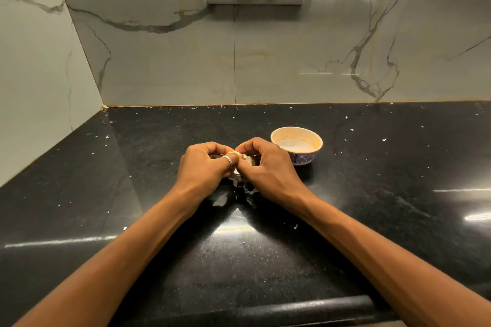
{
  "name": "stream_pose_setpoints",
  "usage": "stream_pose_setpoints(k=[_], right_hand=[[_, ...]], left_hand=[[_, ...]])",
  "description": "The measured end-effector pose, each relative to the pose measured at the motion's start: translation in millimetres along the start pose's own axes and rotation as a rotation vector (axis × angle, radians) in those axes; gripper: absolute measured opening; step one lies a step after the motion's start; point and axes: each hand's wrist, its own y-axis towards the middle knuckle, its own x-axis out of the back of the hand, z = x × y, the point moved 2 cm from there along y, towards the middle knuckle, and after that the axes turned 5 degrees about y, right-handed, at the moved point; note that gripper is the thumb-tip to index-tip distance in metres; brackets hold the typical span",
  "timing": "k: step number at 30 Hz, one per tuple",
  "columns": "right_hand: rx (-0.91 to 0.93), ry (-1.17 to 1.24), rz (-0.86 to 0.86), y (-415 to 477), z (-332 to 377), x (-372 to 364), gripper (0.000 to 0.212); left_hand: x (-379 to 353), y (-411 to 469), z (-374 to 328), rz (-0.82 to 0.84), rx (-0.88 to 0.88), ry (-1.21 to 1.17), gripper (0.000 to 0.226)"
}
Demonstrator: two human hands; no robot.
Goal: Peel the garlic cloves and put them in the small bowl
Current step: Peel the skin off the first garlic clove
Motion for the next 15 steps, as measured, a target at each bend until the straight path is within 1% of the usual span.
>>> stream_pose_setpoints(k=[4, 9, 15], right_hand=[[0.031, -0.031, -0.004, -0.6, 1.0, -0.5, 0.012], [0.05, -0.042, -0.038, -1.7, 1.1, -0.9, 0.01], [0.069, -0.06, -0.045, -2.8, 2.1, -1.7, 0.011]], left_hand=[[-0.3, 0.7, -2.2, 0.006, 0.019, -0.075, 0.003], [-1.1, -4.2, -7.1, 0.003, -0.005, -0.128, 0.007], [-1.9, -5.5, -8.6, -0.006, -0.023, -0.118, 0.006]])
